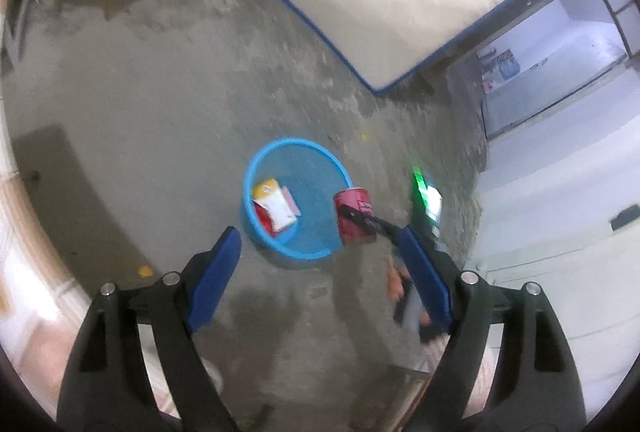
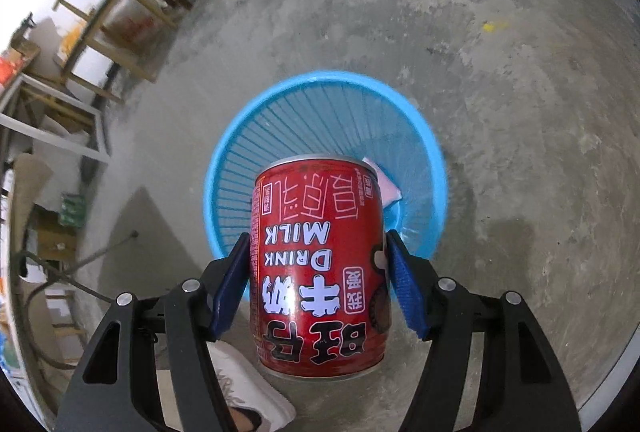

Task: Collect trash
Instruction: 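Open both tools to drop the can and box into the wastebasket, then move both tools back over the table toward the plastic bags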

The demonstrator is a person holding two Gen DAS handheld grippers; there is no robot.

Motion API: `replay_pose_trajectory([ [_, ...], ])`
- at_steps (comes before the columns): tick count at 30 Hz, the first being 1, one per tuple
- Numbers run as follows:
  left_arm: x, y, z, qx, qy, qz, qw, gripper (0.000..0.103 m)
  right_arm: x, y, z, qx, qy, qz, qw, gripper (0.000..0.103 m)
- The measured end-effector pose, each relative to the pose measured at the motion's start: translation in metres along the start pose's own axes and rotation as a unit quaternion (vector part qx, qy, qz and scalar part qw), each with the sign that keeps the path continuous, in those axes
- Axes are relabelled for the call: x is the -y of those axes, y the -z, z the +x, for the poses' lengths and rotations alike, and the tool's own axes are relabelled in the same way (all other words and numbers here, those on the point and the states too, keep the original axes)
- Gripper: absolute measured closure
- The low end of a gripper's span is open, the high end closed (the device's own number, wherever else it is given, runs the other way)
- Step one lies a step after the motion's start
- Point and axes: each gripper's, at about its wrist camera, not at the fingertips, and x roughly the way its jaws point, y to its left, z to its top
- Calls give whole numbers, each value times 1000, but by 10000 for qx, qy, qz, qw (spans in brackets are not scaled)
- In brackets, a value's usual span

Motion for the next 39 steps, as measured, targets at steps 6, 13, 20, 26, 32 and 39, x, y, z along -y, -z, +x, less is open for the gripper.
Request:
replay_pose_trajectory([
  [6, -25, 52, -98, 663, -180, -58, 9976, 22, -24, -27, 58, -197, 428, -258, 9986, 38],
  [13, -53, 109, -163, 1282, -528, -397, 9895, 20, -37, -39, 71, -161, 722, -379, 9965, 30],
  [20, -88, 151, -203, 1721, -704, -913, 9783, 20, -32, -20, 17, 274, 353, -261, 9987, 30],
  [26, -112, 182, -238, 2121, -1164, -1144, 9635, 19, -36, 20, -48, 595, -34, -327, 9977, 30],
  [32, -134, 214, -269, 2309, -1900, -1475, 9428, 19, -99, 70, -122, 974, -302, -1037, 9894, 23],
  [39, -163, 250, -305, 2332, -2516, -1718, 9235, 17, -244, 136, -200, 1561, -706, -2645, 9490, 9],
])
